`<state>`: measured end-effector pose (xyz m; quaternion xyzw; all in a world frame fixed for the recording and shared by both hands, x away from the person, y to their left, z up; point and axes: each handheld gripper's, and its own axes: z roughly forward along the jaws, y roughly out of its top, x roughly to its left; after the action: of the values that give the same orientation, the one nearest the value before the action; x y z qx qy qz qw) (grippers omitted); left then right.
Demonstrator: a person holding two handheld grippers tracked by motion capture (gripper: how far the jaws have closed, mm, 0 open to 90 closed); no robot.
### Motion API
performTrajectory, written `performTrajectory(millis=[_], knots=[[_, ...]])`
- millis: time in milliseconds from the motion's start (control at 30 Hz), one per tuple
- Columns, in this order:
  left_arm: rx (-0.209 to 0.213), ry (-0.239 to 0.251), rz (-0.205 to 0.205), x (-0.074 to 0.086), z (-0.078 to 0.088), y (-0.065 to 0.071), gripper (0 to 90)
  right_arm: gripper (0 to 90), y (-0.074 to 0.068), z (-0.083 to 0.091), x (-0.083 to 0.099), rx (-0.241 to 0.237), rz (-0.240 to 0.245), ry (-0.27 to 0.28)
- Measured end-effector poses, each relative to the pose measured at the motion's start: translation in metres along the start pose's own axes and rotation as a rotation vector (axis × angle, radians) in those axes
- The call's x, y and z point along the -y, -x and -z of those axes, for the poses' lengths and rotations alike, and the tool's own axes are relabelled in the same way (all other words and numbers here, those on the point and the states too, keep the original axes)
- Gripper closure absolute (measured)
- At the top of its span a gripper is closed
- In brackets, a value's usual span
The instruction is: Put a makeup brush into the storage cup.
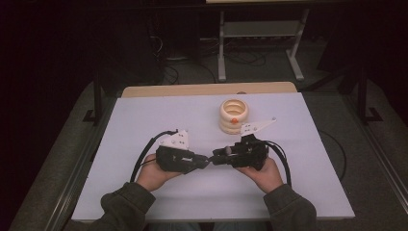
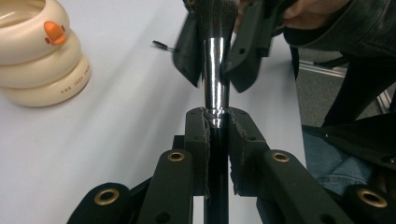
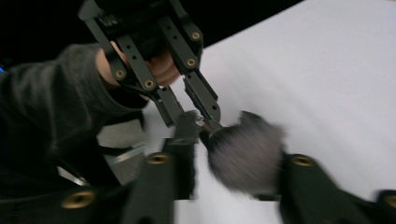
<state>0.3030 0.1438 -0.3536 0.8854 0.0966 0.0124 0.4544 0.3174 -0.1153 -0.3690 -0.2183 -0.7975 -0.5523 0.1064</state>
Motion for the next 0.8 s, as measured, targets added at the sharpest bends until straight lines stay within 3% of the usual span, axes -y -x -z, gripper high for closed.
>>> performTrajectory(millis=[67, 200, 267, 300, 333, 367, 500, 600, 800], knots=[[0.002, -0.001, -0.004, 0.0, -0.001, 0.001, 79.6, 74.9, 0.003, 0.0, 0.0, -0.043, -0.016, 0.015], [0.018, -0.023, -0.013, 0.0, -0.003, 0.001, 79.3, 75.7, 0.001, 0.0, -0.001, -0.047, -0.024, -0.008], [0.012, -0.065, -0.01, 0.0, -0.007, 0.002, 75.2, 75.8, -0.002, -0.001, -0.001, -0.03, -0.002, -0.042], [0.012, -0.065, -0.01, 0.0, -0.007, 0.002, 66.2, 75.8, -0.002, -0.001, -0.001, -0.03, -0.002, -0.042], [0.009, -0.124, -0.01, 0.002, -0.012, 0.003, 66.2, 75.9, -0.003, -0.001, -0.002, -0.019, 0.011, -0.052], [0.01, -0.144, -0.022, 0.003, -0.013, 0.004, 62.7, 75.9, -0.005, 0.002, -0.005, -0.008, 0.035, -0.076], [0.016, -0.161, -0.039, 0.003, -0.016, 0.006, 63.2, 75.9, -0.008, 0.004, -0.01, 0.006, 0.061, -0.143], [0.031, -0.157, -0.04, 0.002, -0.016, 0.007, 68.7, 75.8, -0.012, 0.003, -0.014, 0.015, 0.101, -0.192], [0.05, -0.156, -0.051, 0.002, -0.018, 0.007, 78.6, 75.8, -0.018, 0.003, -0.02, 0.014, 0.108, -0.196]])
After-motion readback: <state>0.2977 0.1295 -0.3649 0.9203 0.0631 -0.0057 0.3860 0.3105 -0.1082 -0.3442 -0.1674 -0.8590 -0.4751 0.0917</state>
